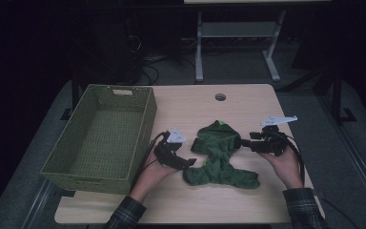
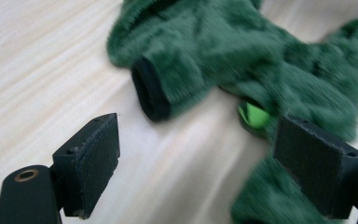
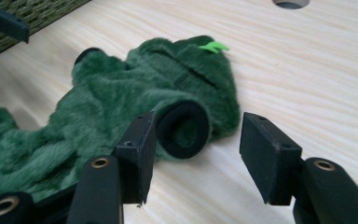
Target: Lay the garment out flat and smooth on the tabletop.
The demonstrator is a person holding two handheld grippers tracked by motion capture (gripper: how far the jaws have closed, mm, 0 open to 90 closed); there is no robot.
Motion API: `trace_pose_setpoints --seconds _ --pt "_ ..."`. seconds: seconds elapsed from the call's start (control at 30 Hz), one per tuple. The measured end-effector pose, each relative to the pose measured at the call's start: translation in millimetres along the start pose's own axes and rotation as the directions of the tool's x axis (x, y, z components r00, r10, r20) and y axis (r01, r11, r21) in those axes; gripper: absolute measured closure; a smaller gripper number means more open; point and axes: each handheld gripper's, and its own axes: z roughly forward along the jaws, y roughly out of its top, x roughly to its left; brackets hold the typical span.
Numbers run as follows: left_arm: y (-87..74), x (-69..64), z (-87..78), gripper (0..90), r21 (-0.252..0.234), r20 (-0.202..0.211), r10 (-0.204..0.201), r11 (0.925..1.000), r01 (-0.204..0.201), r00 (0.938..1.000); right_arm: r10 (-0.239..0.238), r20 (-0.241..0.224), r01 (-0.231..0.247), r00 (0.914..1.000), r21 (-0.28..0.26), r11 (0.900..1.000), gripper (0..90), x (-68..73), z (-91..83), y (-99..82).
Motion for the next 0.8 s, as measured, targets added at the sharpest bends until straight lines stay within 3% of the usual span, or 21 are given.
trace_pose_setpoints --seconds 0.33,0.63,0.8 --pt "-37.8 -28.8 -13.4 13.4 -0.009 0.003 0.014 0.9999 -0.014 0.9999 -0.046 -0.045 0.046 0.9979 0.0 0.9989 47.0 26.1 1.7 -5.5" --pt "-62.8 -45.1 -17.4 13.0 0.018 0.019 0.011 0.9998 -0.012 0.9998 -0.121 -0.099 0.123 0.9876 0.007 0.9924 47.9 60.1 11.8 -0.1" --pt "-71.3 -50.9 -22.3 13.0 0.017 0.022 0.022 0.9996 -0.022 0.9995 -0.153 -0.146 0.155 0.9774 0.004 0.9879 50.7 77.5 16.6 2.0"
